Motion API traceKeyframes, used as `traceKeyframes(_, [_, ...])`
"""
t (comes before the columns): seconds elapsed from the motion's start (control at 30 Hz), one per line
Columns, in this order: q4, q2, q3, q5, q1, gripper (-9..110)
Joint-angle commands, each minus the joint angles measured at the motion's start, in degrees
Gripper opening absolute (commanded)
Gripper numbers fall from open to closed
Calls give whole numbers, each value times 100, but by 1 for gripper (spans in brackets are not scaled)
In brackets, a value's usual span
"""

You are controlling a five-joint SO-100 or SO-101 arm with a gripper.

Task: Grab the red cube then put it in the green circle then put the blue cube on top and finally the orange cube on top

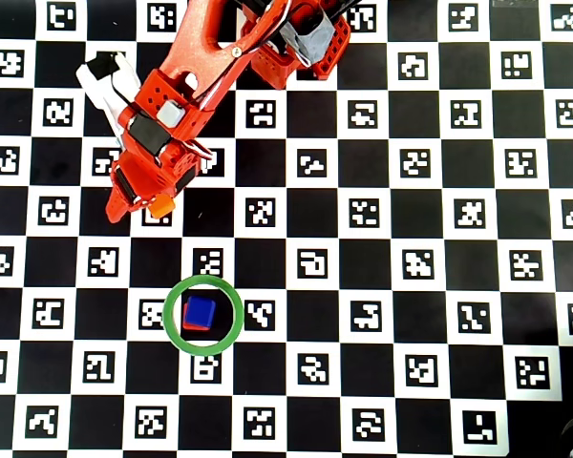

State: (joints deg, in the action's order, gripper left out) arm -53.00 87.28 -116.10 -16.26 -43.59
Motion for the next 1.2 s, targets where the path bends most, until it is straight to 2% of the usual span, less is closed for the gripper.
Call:
traceKeyframes(0.0, [97, 141, 132, -9, 26, 20])
traceKeyframes(0.23, [132, 149, 123, 88, 53, 12])
traceKeyframes(0.63, [-158, 211, 352, 220, 53, 11])
traceKeyframes(1.17, [-2232, -439, 3375, 1837, 694, 11])
